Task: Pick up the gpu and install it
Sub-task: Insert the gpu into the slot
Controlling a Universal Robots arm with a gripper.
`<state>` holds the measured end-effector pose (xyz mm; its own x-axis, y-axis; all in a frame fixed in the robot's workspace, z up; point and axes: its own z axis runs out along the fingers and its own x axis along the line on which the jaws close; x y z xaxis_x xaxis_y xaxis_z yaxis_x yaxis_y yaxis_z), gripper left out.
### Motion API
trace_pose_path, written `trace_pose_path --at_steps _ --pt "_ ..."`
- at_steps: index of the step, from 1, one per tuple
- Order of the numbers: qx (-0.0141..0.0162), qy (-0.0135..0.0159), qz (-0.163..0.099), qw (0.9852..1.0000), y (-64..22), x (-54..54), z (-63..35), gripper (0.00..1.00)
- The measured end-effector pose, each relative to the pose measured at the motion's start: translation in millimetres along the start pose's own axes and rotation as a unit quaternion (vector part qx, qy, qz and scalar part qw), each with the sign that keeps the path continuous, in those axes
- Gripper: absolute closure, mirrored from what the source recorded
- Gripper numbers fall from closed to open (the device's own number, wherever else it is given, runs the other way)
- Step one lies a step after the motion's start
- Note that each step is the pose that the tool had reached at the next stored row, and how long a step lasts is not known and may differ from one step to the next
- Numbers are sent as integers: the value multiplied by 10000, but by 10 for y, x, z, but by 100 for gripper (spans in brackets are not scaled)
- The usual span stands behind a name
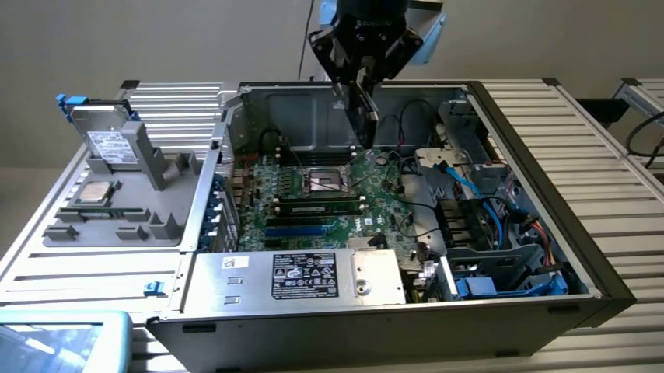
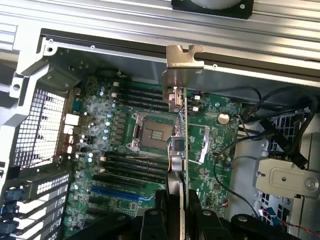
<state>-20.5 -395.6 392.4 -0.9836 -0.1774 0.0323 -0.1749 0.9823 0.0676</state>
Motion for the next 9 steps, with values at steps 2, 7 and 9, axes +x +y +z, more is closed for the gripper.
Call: trace_pose_path --at_steps 2,7,9 --pt "-1 10 -174 9998 0 0 0 72" --pt "-11 38 -634 9980 0 0 1 72" --pt "-17 47 -811 9967 0 0 1 72"
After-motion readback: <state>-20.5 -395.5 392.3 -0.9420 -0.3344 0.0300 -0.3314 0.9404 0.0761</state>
